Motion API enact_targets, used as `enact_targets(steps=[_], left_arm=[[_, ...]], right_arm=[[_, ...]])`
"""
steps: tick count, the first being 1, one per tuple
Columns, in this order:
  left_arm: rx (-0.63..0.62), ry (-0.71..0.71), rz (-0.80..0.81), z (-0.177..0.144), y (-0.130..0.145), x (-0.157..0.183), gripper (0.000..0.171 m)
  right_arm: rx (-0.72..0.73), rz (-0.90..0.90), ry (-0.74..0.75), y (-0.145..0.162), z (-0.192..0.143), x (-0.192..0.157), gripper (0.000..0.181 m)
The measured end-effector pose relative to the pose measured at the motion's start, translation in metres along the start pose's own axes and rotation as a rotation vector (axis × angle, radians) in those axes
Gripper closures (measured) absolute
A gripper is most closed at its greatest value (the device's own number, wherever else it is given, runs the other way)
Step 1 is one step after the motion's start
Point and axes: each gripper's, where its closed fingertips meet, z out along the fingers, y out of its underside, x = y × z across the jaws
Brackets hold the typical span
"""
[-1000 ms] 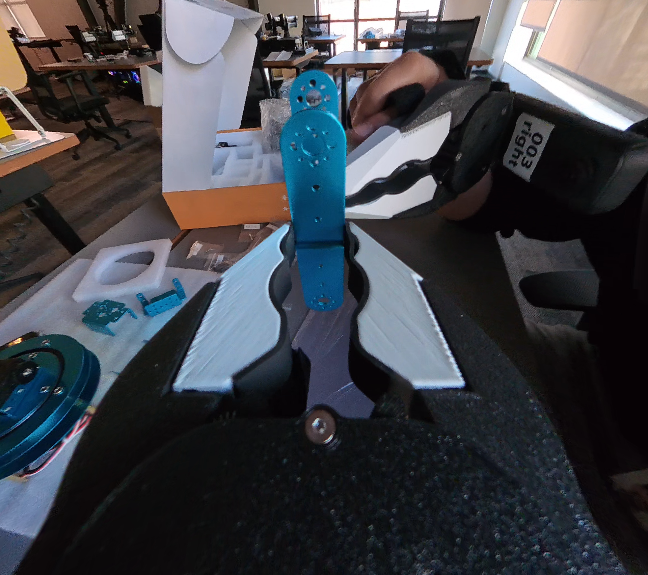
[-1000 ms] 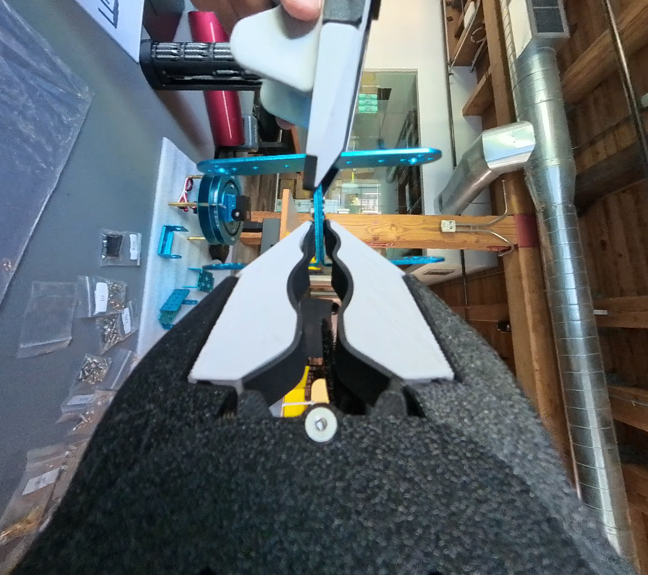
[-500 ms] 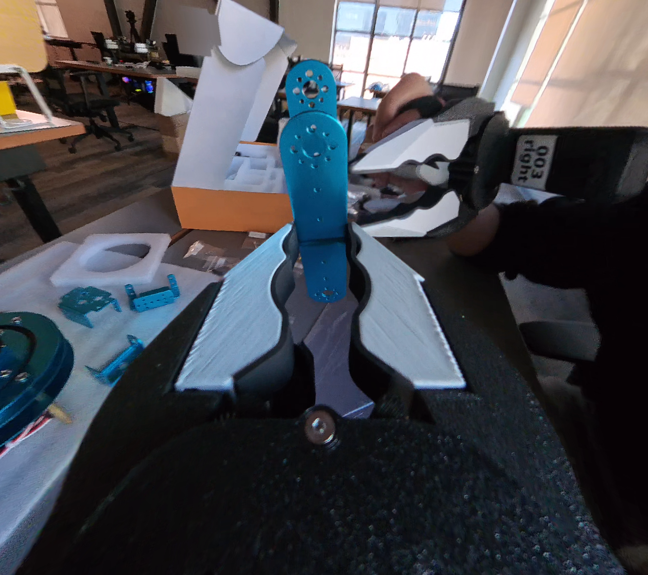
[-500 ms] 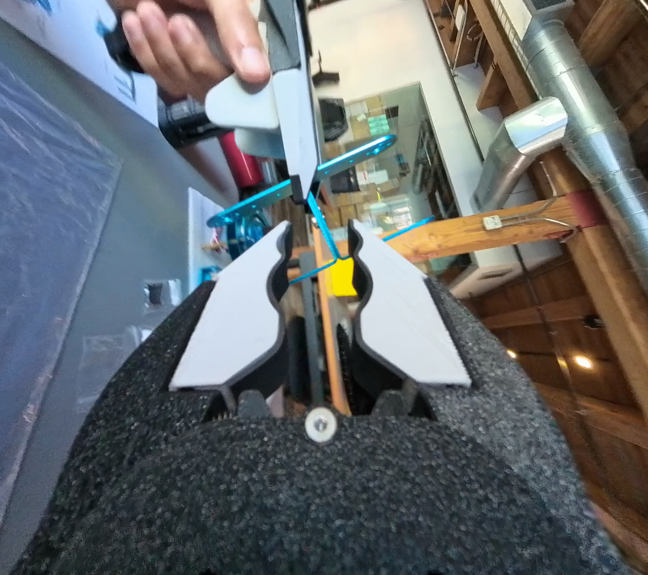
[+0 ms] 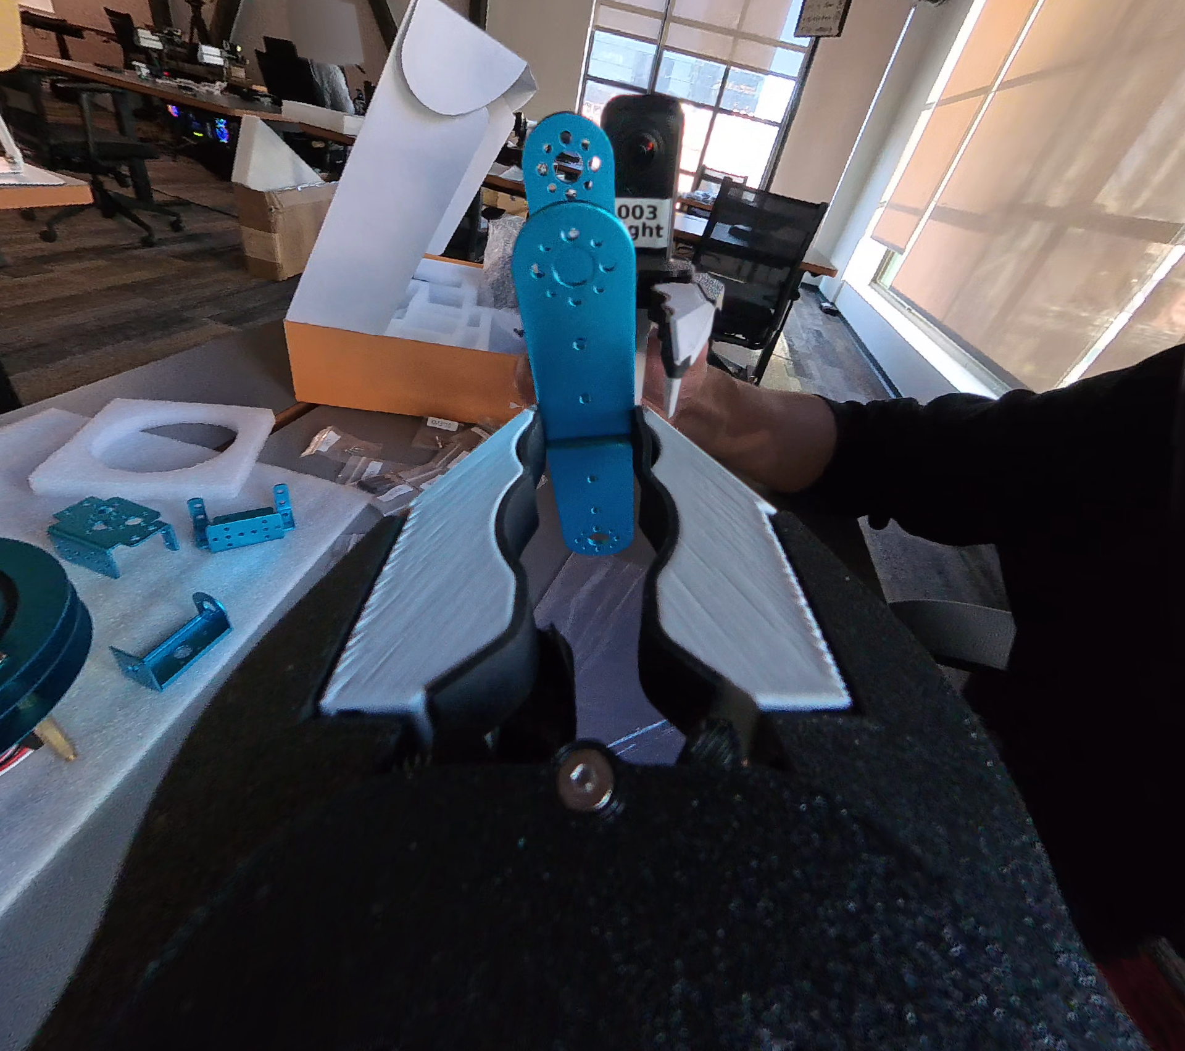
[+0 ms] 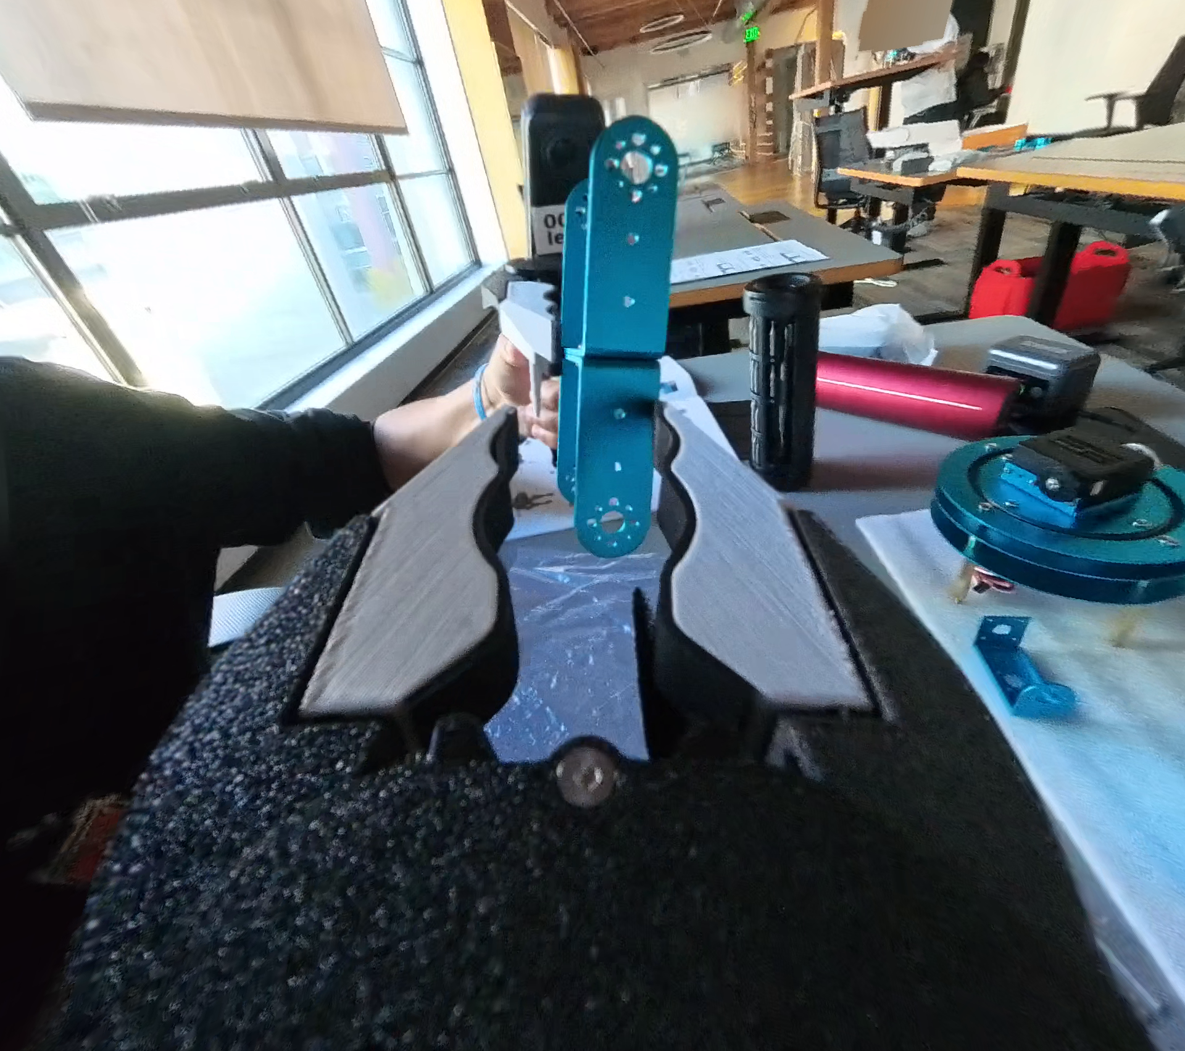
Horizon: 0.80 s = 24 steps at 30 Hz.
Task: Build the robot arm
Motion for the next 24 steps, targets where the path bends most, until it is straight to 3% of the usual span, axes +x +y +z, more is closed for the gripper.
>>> enact_targets(steps=[4, 6, 8, 10, 17, 21, 24], left_arm=[[-0.008, 0.019, 0.011, 0.001, 0.001, 0.006, 0.146], [-0.025, 0.042, 0.007, 0.005, 0.005, 0.011, 0.146], [-0.055, 0.046, 0.023, 0.011, 0.014, 0.015, 0.146], [-0.062, 0.072, 0.016, 0.016, 0.019, 0.02, 0.146], [-0.049, 0.055, 0.064, 0.019, 0.02, 0.022, 0.145], [-0.067, 0.065, 0.077, 0.018, 0.025, 0.023, 0.115], [-0.105, 0.051, 0.1, 0.018, 0.03, 0.022, 0.103]], right_arm=[[-0.054, -0.038, 0.073, 0.006, 0.003, 0.009, 0.128], [-0.053, 0.01, 0.01, 0.007, 0.008, -0.001, 0.124], [-0.031, 0.048, -0.045, 0.006, 0.01, -0.009, 0.133], [-0.029, 0.062, -0.069, 0.008, 0.01, -0.011, 0.153], [-0.041, 0.083, -0.116, 0.009, 0.007, -0.01, 0.154], [0.001, 0.111, -0.156, 0.003, 0.003, -0.012, 0.154], [0.036, 0.17, -0.152, -0.002, 0.0, -0.006, 0.154]])
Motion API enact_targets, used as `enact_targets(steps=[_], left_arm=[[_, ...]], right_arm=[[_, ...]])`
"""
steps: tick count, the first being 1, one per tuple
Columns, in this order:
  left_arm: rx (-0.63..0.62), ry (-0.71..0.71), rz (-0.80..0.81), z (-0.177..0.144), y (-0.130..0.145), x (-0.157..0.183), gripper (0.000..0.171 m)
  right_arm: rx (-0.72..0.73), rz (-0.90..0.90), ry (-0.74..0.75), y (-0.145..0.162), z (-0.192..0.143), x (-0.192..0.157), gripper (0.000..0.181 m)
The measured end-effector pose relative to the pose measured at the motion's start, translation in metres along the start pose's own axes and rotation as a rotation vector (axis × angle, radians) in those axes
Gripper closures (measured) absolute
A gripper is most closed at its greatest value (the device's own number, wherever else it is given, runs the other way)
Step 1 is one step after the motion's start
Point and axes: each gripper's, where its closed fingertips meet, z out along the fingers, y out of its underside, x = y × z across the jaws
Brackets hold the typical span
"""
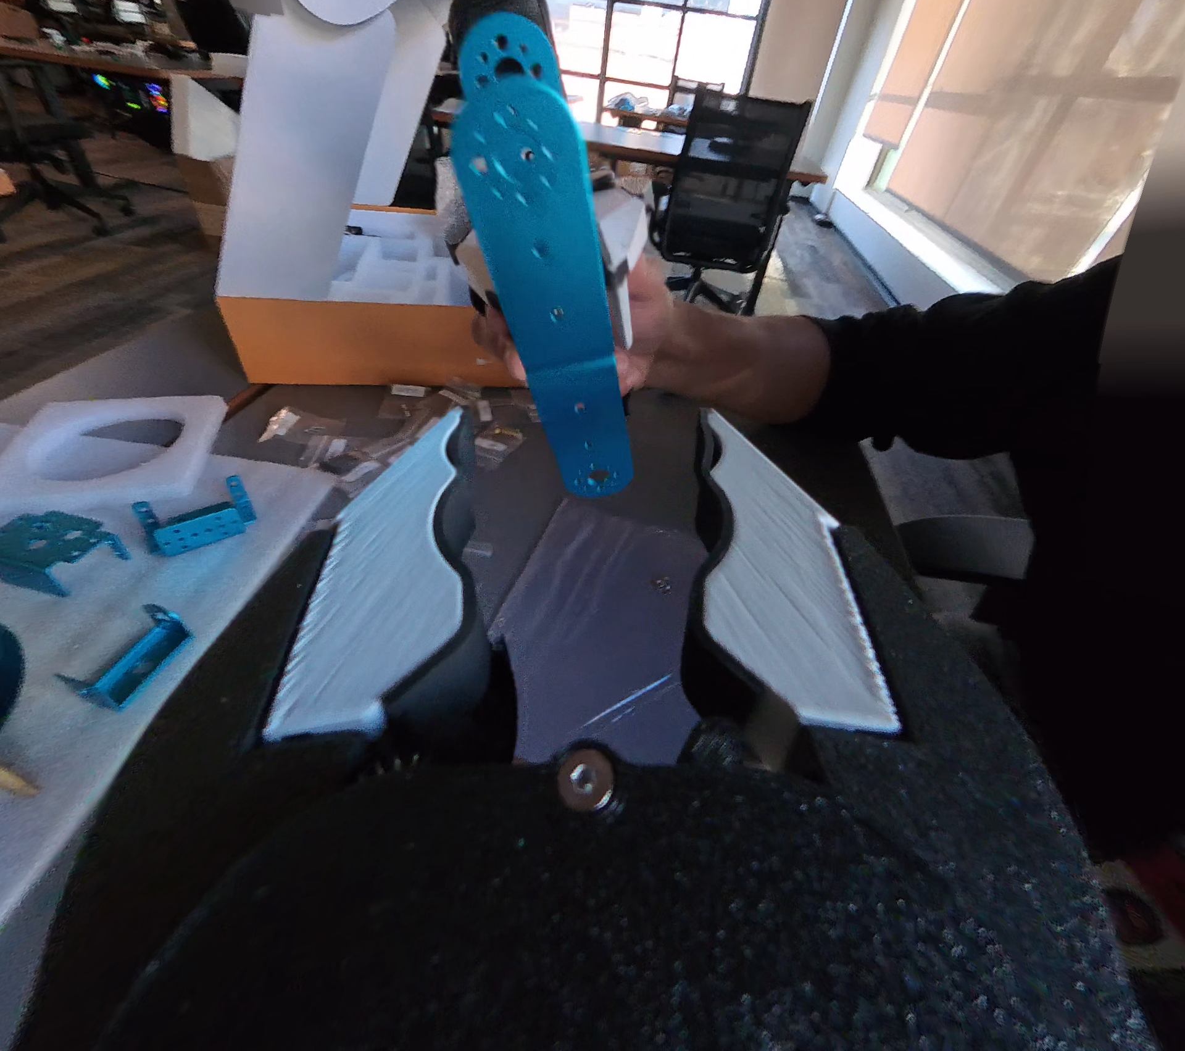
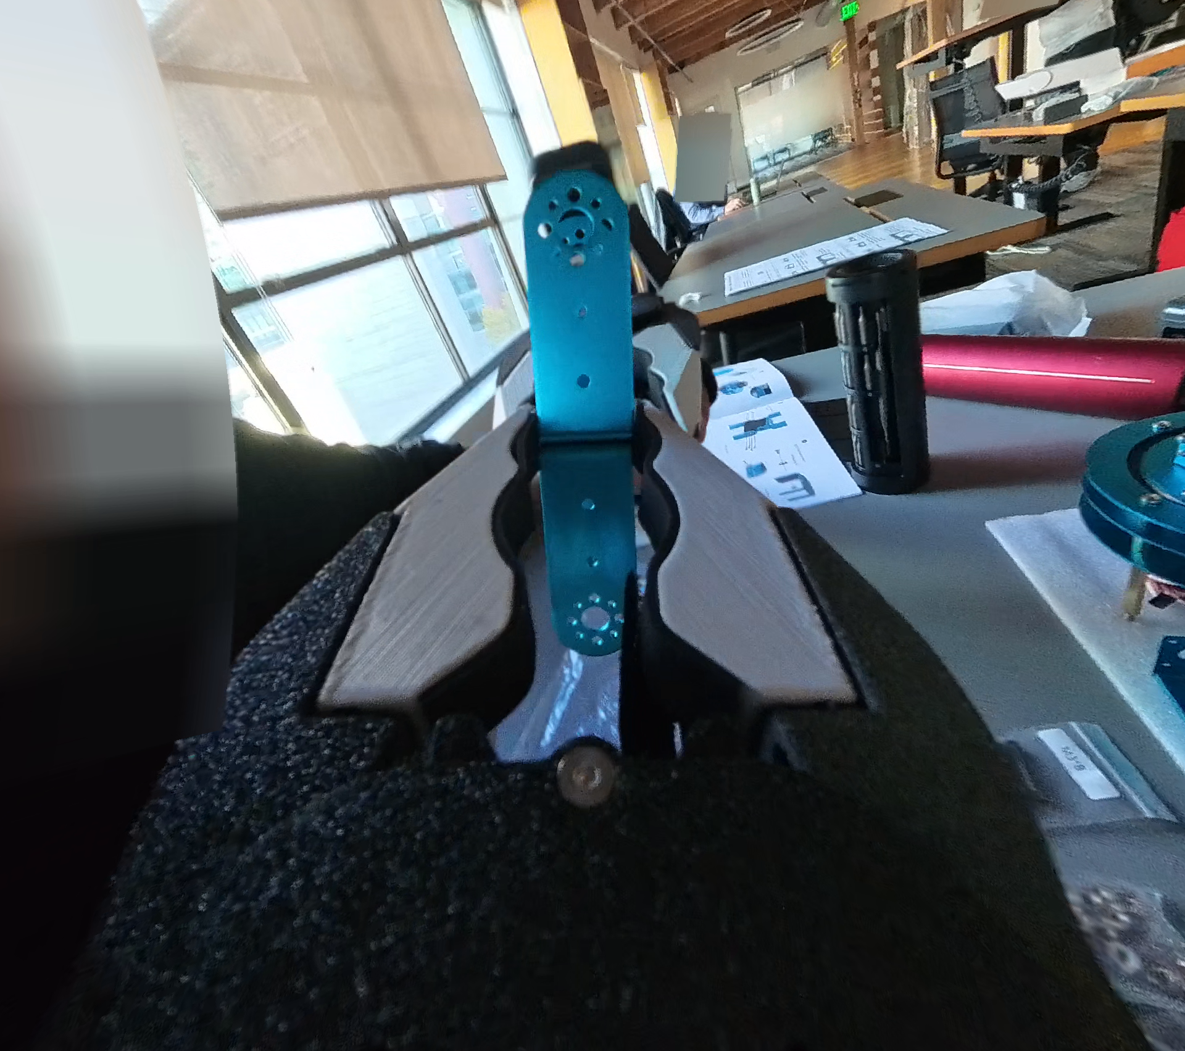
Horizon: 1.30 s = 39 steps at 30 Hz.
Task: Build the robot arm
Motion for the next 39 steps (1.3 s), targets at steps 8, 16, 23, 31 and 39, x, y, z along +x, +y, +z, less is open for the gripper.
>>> enact_targets(steps=[8, 16, 23, 31, 39], left_arm=[[0.092, -0.007, 0.034, 0.006, -0.006, 0.004, 0.114], [0.158, 0.047, -0.112, 0.004, -0.006, -0.005, 0.146], [0.06, 0.026, -0.048, 0.001, 0.002, -0.007, 0.146], [-0.005, -0.067, -0.13, 0.003, 0.019, -0.033, 0.146], [-0.076, -0.102, -0.13, 0.007, 0.031, -0.035, 0.146]], right_arm=[[0.07, 0.057, 0.038, -0.01, 0.01, -0.002, 0.154], [-0.05, -0.208, 0.205, -0.004, 0.01, 0.004, 0.152], [-0.243, -0.532, 0.415, -0.017, -0.01, 0.001, 0.134], [-0.499, -0.867, 0.61, -0.016, -0.013, -0.021, 0.121], [-0.801, -1.321, 0.772, 0.036, 0.003, 0.028, 0.143]])
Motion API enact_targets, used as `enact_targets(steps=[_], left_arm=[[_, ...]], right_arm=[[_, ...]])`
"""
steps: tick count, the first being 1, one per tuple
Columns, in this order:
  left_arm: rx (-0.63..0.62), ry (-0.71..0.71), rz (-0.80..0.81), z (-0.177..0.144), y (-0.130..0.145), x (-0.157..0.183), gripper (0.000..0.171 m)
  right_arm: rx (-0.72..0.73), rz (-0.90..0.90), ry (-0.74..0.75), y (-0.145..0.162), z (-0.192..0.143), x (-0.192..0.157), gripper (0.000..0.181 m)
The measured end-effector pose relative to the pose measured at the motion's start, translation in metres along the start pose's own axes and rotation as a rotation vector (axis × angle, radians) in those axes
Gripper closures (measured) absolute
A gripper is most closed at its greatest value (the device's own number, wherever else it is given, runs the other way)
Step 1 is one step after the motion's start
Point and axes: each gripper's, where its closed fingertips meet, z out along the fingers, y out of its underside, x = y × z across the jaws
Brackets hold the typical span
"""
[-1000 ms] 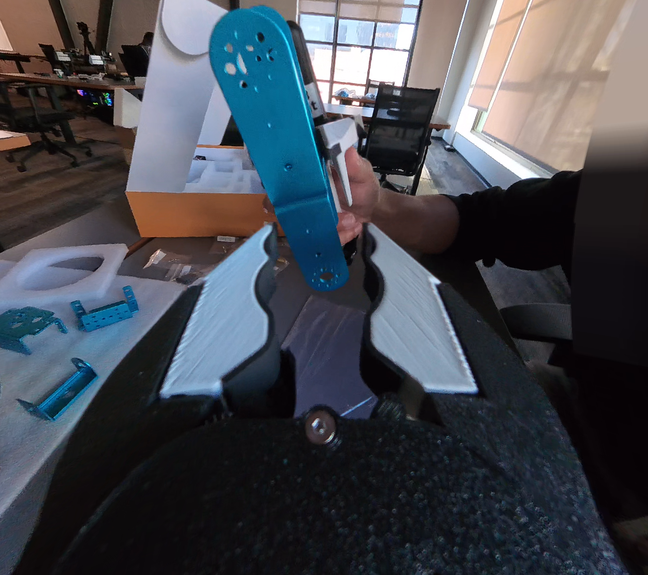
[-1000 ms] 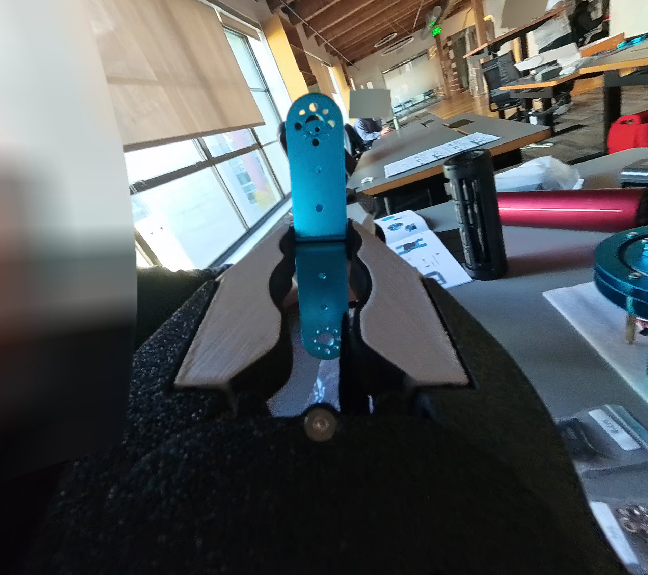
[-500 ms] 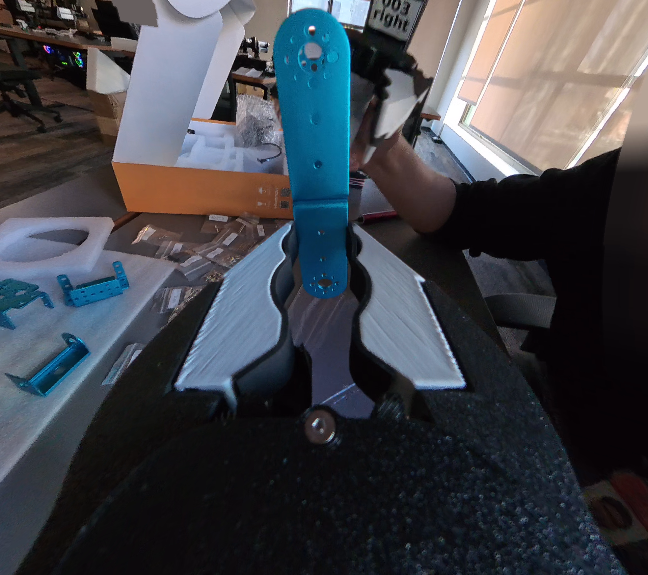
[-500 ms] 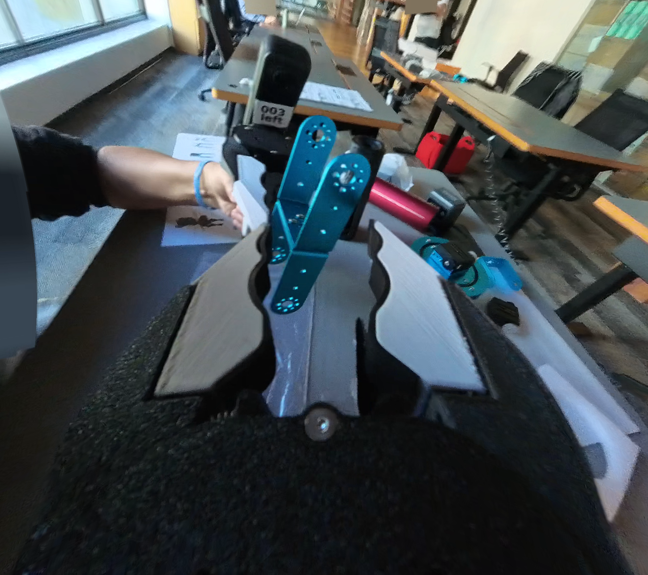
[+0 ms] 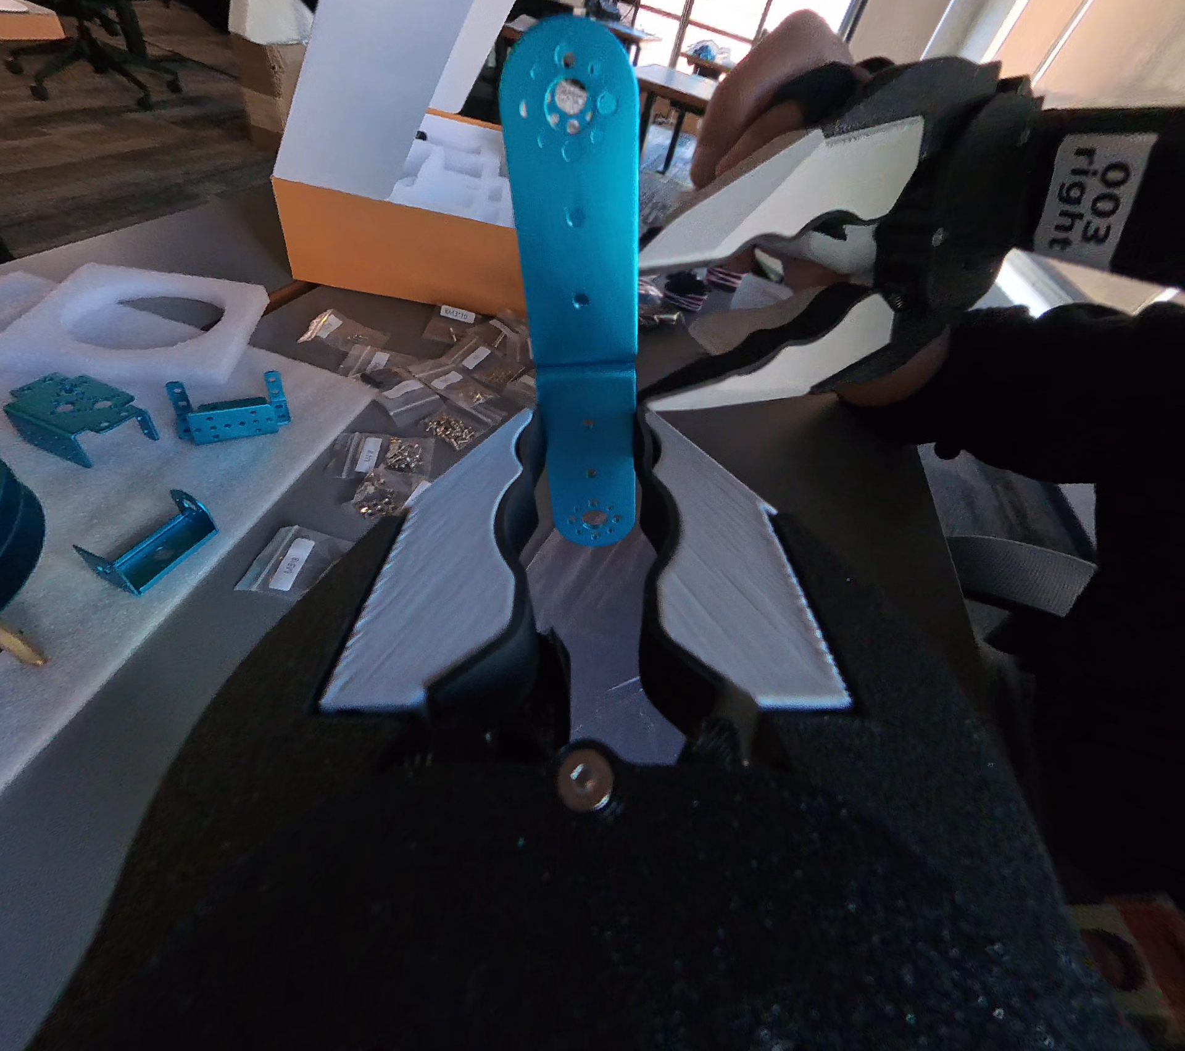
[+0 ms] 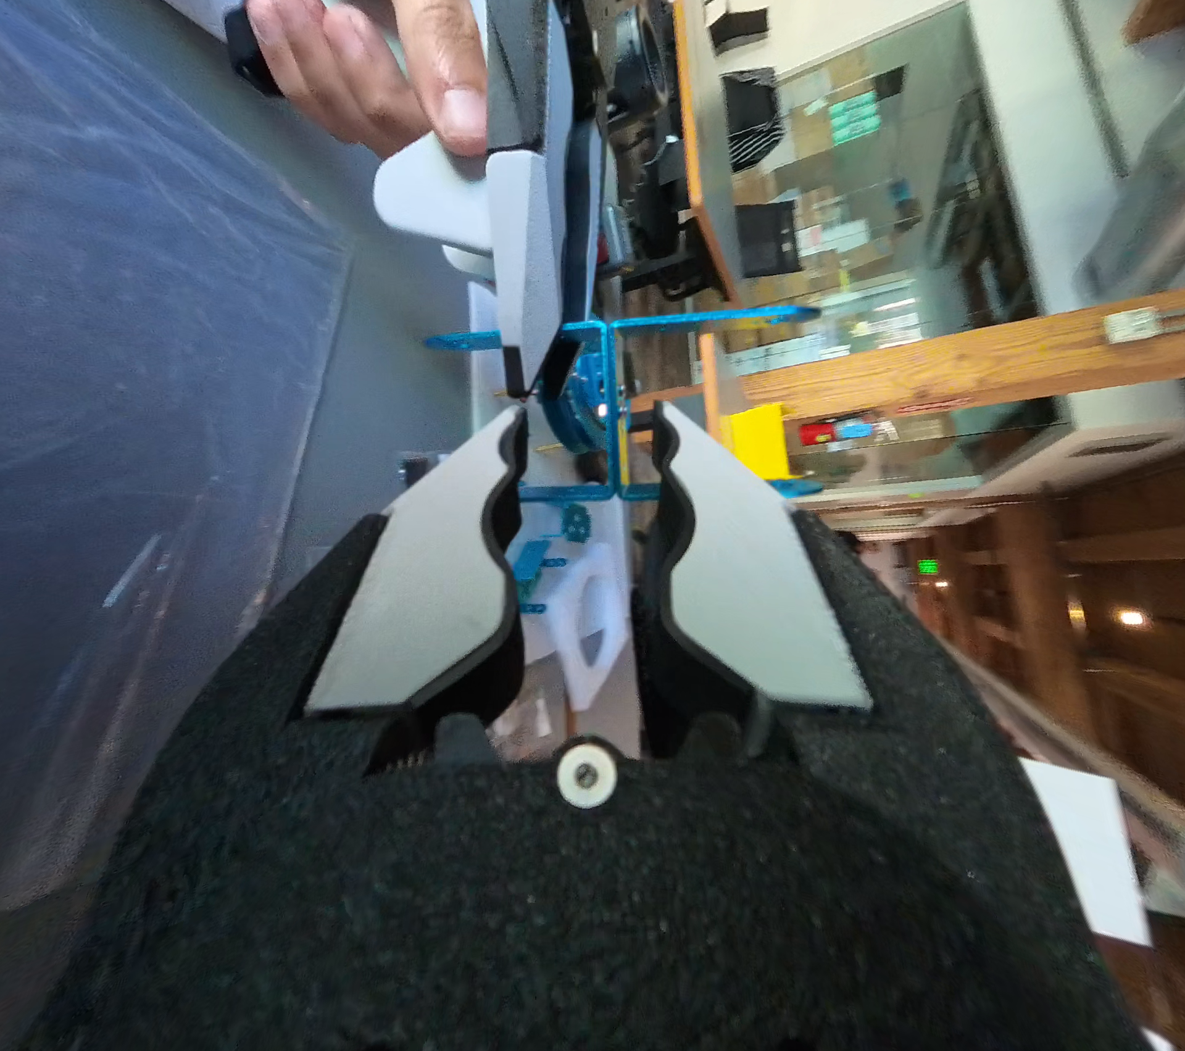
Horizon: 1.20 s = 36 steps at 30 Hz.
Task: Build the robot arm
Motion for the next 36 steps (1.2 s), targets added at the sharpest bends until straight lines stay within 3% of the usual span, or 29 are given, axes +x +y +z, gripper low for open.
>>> enact_targets(steps=[10, 21, 30, 33, 36], left_arm=[[-0.04, 0.017, 0.011, 0.009, 0.009, 0.008, 0.146], [-0.022, 0.023, -0.002, 0.007, 0.005, 0.009, 0.146], [0.068, 0.048, 0.029, 0.002, -0.009, 0.016, 0.139], [0.105, 0.074, 0.04, -0.003, -0.016, 0.019, 0.126], [0.183, 0.126, 0.041, -0.014, -0.029, 0.023, 0.126]], right_arm=[[-0.021, -0.105, 0.084, 0.008, 0.01, -0.001, 0.169], [-0.039, -0.129, 0.11, 0.01, 0.011, 0.002, 0.174], [-0.027, -0.024, 0.113, 0.008, 0.006, 0.015, 0.175], [-0.002, 0.106, 0.08, 0.013, 0.006, 0.021, 0.175], [0.093, 0.314, -0.019, 0.011, 0.003, 0.023, 0.175]])
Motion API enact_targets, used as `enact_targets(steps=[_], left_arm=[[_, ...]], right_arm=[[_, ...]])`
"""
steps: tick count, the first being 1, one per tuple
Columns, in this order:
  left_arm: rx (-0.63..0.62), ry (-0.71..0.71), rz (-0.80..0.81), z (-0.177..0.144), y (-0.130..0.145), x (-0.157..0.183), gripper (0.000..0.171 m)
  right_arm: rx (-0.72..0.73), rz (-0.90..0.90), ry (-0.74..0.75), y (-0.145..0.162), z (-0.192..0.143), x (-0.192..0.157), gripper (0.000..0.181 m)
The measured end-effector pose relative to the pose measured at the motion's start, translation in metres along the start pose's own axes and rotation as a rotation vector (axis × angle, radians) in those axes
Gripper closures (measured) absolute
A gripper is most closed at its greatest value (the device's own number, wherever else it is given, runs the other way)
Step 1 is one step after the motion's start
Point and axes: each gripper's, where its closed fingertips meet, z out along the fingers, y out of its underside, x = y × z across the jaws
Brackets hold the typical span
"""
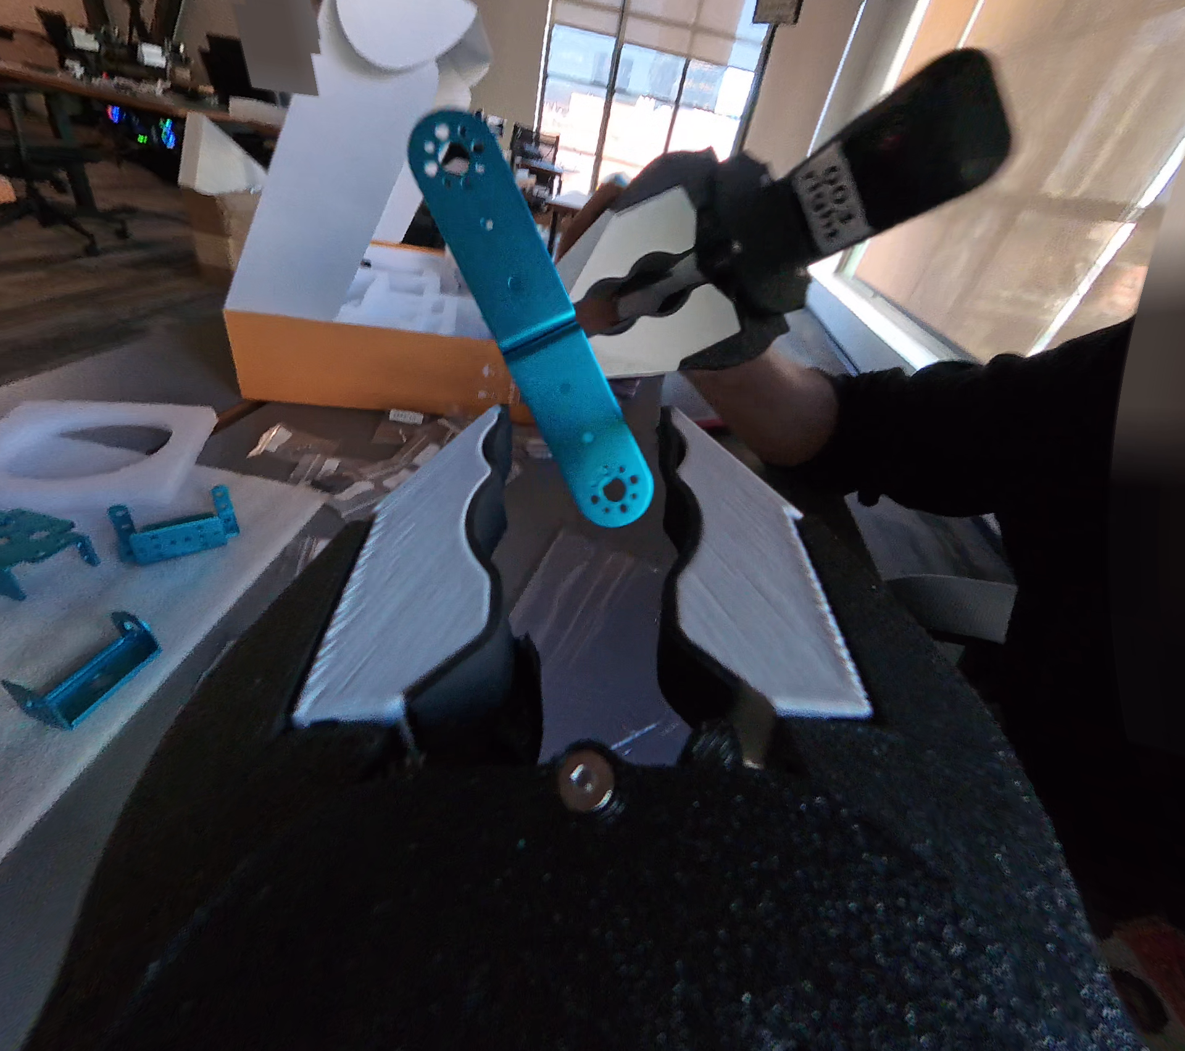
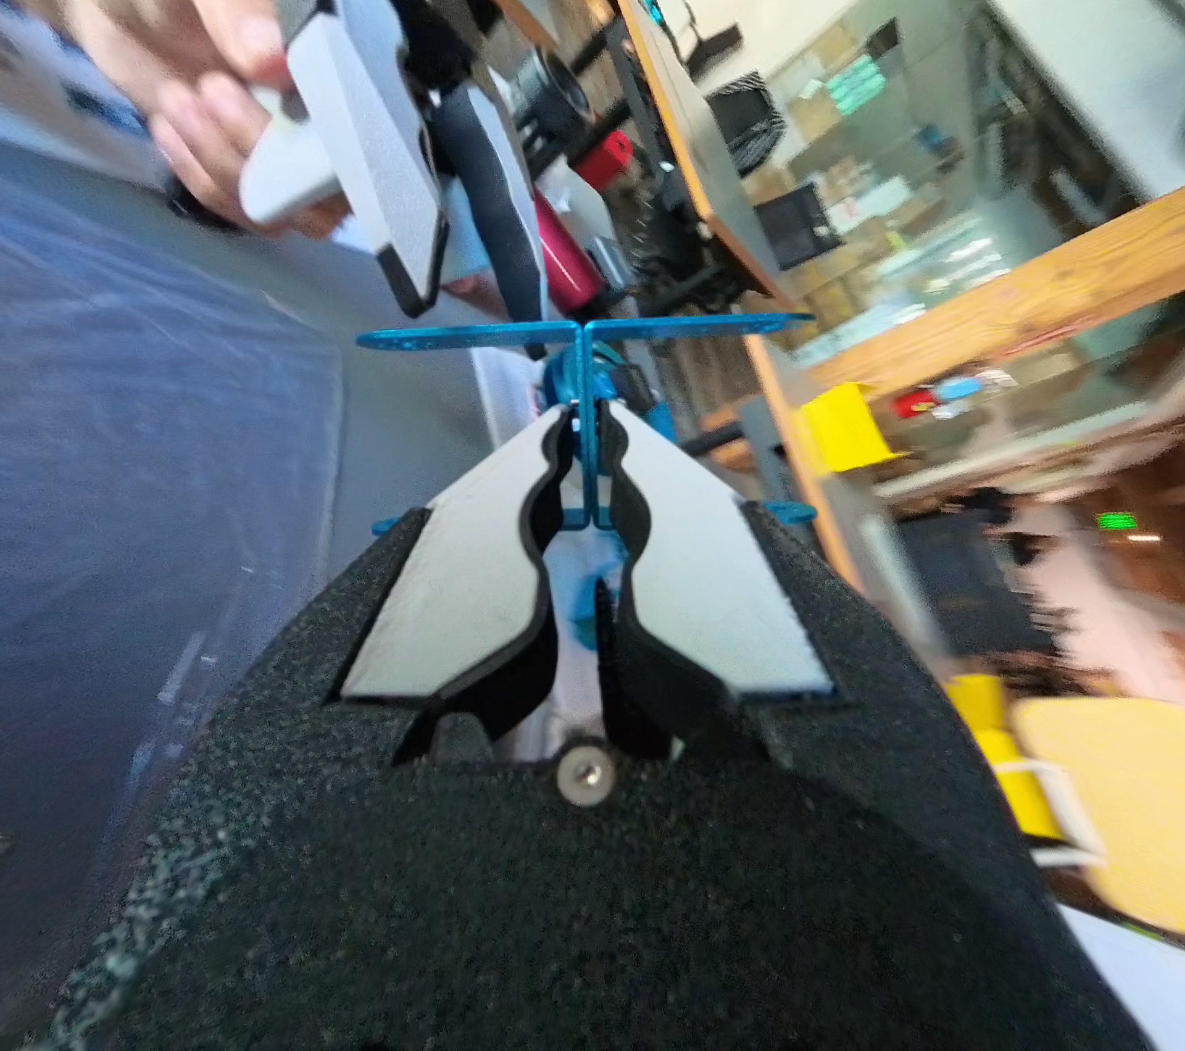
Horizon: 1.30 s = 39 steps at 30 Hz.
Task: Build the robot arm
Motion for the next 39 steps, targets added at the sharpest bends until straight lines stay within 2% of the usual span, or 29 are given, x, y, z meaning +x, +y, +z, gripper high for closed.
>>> enact_targets(steps=[5, 8, 11, 15, 18, 23, 30, 39], left_arm=[[0.172, 0.081, -0.112, -0.019, -0.021, -0.009, 0.131], [0.225, 0.097, -0.154, -0.024, -0.026, -0.013, 0.132], [0.186, 0.089, -0.129, -0.019, -0.02, -0.01, 0.133], [0.122, 0.103, -0.092, -0.008, -0.011, 0.003, 0.134], [0.093, 0.108, -0.095, -0.001, -0.004, 0.007, 0.134], [0.108, 0.077, -0.119, 0.006, 0.001, 0.004, 0.138], [0.147, 0.101, -0.107, 0.008, -0.002, 0.014, 0.159], [0.15, -0.016, -0.032, 0.012, -0.003, 0.012, 0.169]], right_arm=[[0.212, 0.43, -0.244, -0.015, -0.012, 0.005, 0.175], [0.367, 0.688, -0.471, -0.028, -0.024, 0.001, 0.175], [0.506, 0.938, -0.724, -0.038, -0.032, -0.007, 0.176], [0.57, 1.199, -0.941, -0.035, -0.028, -0.017, 0.175], [0.559, 1.219, -0.952, -0.028, -0.021, -0.027, 0.175], [0.56, 1.127, -0.888, -0.025, -0.016, -0.035, 0.175], [0.552, 1.08, -0.89, -0.029, -0.017, -0.042, 0.175], [0.599, 1.092, -0.894, -0.026, -0.018, -0.041, 0.171]])
